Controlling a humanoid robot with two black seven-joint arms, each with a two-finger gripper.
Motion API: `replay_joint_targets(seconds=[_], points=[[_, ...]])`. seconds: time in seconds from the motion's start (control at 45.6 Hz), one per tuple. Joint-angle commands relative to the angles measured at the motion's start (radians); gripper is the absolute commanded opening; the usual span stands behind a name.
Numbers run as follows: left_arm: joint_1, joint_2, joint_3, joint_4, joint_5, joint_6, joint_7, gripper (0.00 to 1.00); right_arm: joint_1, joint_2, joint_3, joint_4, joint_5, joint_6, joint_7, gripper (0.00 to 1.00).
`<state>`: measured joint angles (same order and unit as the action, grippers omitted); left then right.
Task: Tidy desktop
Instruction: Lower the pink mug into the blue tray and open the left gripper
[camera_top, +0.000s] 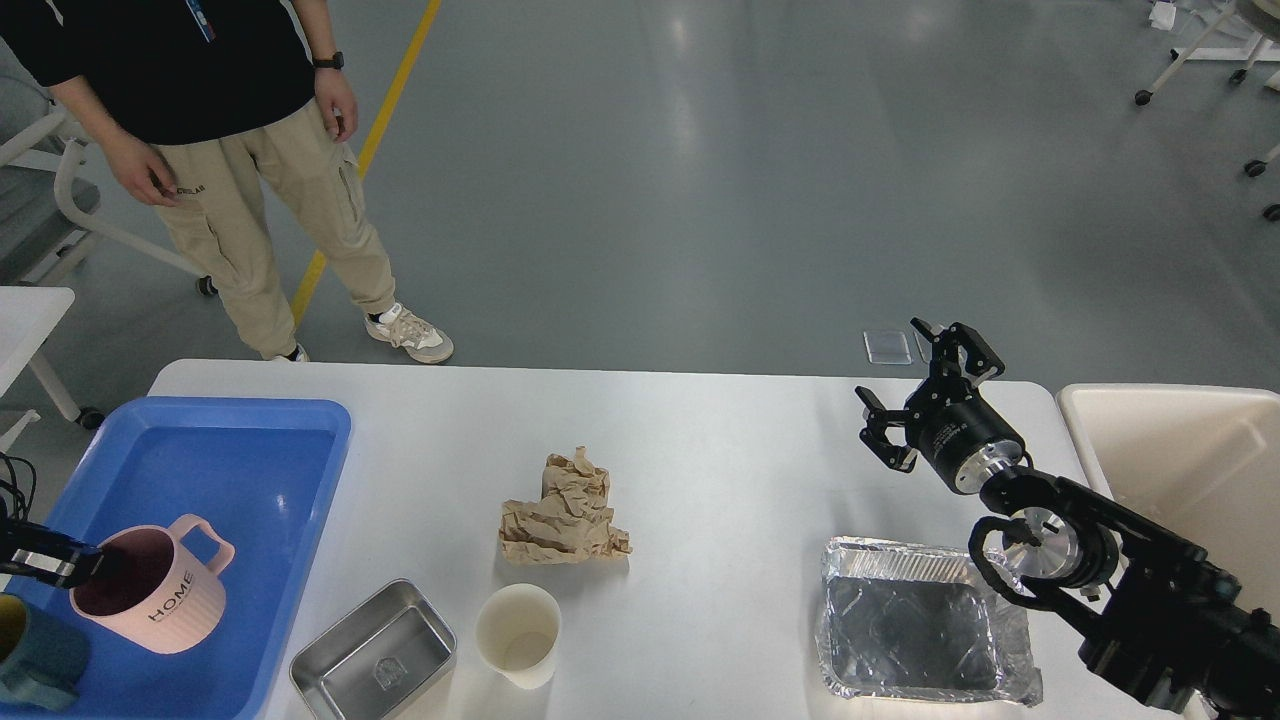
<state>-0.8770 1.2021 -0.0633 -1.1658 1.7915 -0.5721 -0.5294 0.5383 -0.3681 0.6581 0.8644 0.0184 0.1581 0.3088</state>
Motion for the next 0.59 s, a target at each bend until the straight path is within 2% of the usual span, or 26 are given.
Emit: replay_joint_targets(seconds=[0.0, 0.307, 0.57], points=[[0.030, -0.010, -0.023, 0.008, 0.002, 0.004, -0.006, 0.06, 0.006, 0.000, 0.000, -0.015, 0.000, 0.001, 0.000, 1.00], [0.095, -0.032, -0.032, 0.051, 0.022, 0.024, -0.006, 0.06, 0.019, -0.003, 0.000, -0.021, 0.000, 0.005, 0.000, 1.00], [0.102, -0.079, -0.038, 0.087, 0.023, 0.026, -0.006, 0.08, 0.020, -0.011, 0.001, -0.021, 0.000, 0.006, 0.000, 1.00]])
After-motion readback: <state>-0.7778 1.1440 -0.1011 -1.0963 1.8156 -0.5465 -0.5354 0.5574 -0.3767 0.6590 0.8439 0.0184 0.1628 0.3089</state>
